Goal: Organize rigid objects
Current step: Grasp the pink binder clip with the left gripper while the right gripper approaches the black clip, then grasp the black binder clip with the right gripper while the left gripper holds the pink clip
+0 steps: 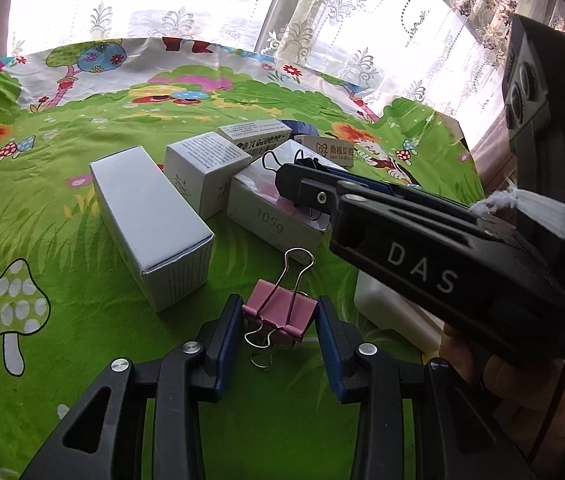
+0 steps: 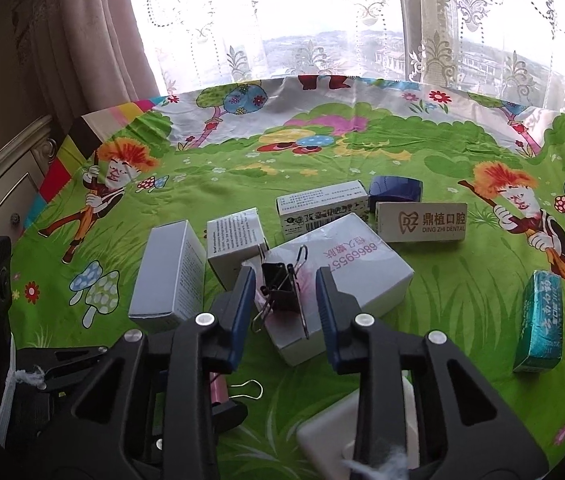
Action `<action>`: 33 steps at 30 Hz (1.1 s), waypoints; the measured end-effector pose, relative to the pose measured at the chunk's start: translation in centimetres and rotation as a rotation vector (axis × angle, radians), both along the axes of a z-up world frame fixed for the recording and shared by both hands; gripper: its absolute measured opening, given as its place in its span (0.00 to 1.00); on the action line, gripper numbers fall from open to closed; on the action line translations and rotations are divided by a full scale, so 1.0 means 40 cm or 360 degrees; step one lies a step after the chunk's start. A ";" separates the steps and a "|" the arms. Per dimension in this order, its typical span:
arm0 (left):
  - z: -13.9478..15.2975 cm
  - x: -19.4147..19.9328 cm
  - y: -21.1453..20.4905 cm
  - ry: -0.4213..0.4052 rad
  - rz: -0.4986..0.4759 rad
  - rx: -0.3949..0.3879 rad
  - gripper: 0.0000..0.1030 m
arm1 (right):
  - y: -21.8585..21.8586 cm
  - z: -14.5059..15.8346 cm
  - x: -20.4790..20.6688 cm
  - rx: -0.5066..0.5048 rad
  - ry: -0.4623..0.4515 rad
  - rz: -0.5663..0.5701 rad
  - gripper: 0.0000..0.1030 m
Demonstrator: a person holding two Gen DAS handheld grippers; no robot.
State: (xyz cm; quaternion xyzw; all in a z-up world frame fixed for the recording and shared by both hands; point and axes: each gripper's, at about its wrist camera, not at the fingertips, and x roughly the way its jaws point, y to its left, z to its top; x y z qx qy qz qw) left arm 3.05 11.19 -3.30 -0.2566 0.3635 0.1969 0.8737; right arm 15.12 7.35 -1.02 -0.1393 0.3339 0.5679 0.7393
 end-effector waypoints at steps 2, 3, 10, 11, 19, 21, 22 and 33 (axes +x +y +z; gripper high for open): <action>0.001 -0.009 0.002 -0.0002 0.0029 -0.0009 0.37 | -0.006 0.003 -0.001 0.0017 0.0002 0.0002 0.27; 0.002 -0.015 0.003 -0.0004 0.0045 -0.0014 0.37 | -0.010 0.005 -0.001 0.0028 0.0000 0.0000 0.27; 0.020 -0.066 0.006 -0.0016 0.0180 -0.0028 0.37 | -0.034 0.021 -0.019 0.0059 0.0016 0.0022 0.27; 0.022 -0.072 0.006 -0.0013 0.0195 -0.0028 0.37 | -0.039 0.021 -0.024 0.0056 0.0019 0.0029 0.27; 0.050 -0.126 -0.018 -0.0026 0.0295 -0.0012 0.37 | -0.090 0.042 -0.067 0.0054 0.0074 0.0068 0.11; 0.054 -0.142 -0.024 -0.0026 0.0326 -0.0018 0.37 | -0.095 0.044 -0.078 0.0042 0.0088 0.0084 0.11; 0.055 -0.151 -0.026 -0.0029 0.0343 -0.0024 0.37 | -0.097 0.042 -0.083 0.0023 0.0094 0.0088 0.11; 0.076 -0.260 -0.055 -0.0143 0.0472 -0.0092 0.37 | -0.108 -0.007 -0.139 -0.0258 0.0137 0.0155 0.24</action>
